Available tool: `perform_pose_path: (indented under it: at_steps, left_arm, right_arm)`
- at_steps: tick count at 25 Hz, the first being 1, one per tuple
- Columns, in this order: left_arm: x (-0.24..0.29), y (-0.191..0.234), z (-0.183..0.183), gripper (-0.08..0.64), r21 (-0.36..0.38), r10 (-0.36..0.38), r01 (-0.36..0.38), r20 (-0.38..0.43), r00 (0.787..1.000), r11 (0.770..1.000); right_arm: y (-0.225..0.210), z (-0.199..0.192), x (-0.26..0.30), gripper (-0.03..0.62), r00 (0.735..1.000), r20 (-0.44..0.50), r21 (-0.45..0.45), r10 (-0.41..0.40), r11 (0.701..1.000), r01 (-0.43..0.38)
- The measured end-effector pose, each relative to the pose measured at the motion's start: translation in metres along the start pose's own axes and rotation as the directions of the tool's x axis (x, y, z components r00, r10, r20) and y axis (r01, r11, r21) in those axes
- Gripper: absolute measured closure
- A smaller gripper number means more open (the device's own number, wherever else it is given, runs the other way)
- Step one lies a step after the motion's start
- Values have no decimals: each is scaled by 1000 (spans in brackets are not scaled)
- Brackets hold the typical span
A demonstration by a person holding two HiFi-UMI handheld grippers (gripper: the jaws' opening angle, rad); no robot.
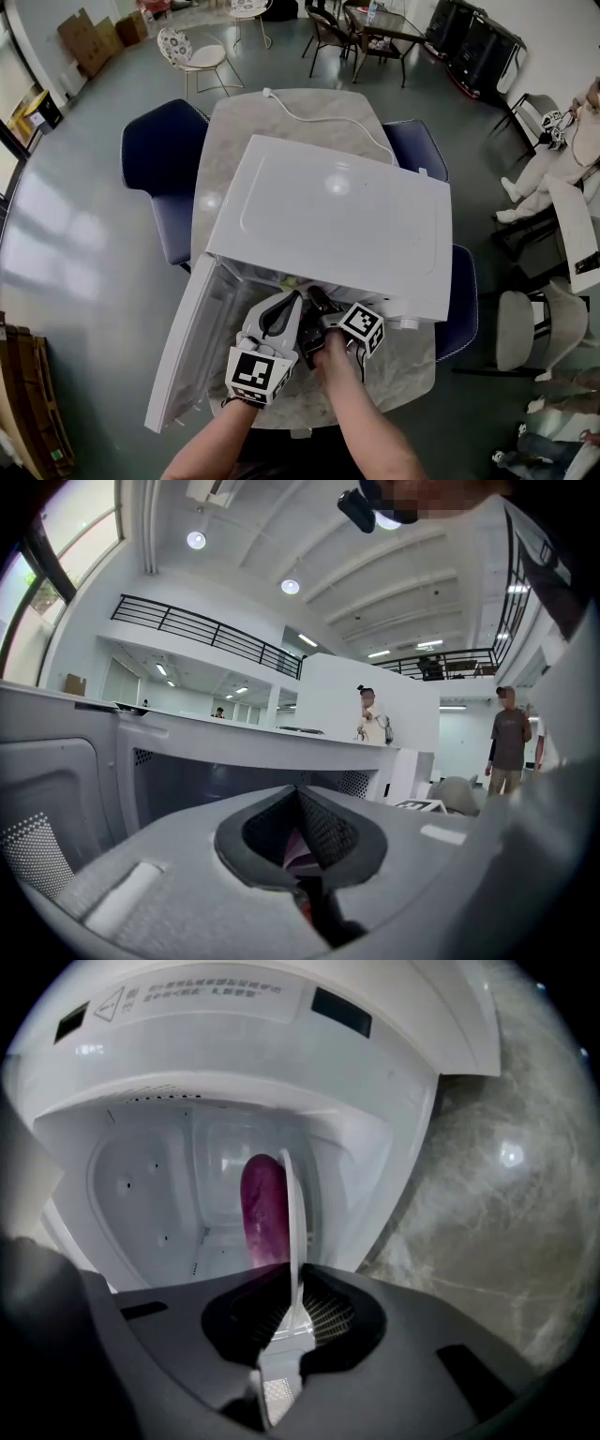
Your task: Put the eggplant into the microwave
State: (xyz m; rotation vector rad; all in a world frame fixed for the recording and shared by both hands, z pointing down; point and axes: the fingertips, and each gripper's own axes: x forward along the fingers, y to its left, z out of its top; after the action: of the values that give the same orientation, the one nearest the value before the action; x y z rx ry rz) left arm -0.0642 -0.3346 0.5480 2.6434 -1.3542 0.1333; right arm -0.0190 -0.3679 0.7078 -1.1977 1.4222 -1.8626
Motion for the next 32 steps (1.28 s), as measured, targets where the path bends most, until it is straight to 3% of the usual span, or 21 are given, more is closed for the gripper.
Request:
perform_pose_path:
  at_steps: [4,7,13,16,18,22,26,30,32]
  left_arm:
    - [-1,-1,-1,554,4,-1,1,-2,1000,1000]
    - [-2,1,-1,554,3,2,-2,-1,1000,1000]
    - [-5,2,1,555,-1,1,-1,1,1000,1000]
    - [-6,4,-1,554,-3,3,-3,-1,1000,1000]
    - [-6,5,-2,554,-3,4,-4,-2,1000,1000]
    - [-7,9,-3,555,-4,8,-8,-2,1000,1000]
    - [-8,12,-4,554,-7,10,-10,-3,1000,1000]
    - [-9,14,-4,554,-10,10,-10,-3,1000,1000]
    - [-9,13,-3,554,-9,8,-8,-4,1000,1000]
  right_arm:
    - [5,2,0,558,1000,-9,-15,16,1000,-16]
    - [6,-4,-3,499,1000,-22,-11,13,1000,-13]
    - [5,-13,-11,485,999,-43,-3,-2,1000,2]
    - [4,-14,-9,486,998,-59,19,11,1000,-10]
    - [6,-16,-4,545,997,-78,34,14,999,-12]
    - [1,-23,0,538,993,-117,65,15,998,-8]
    - [-5,-31,0,480,989,-144,81,19,997,-8]
    - [3,-36,-6,485,987,-160,67,33,997,-23]
    - [1,-35,-6,523,989,-150,66,18,998,-8]
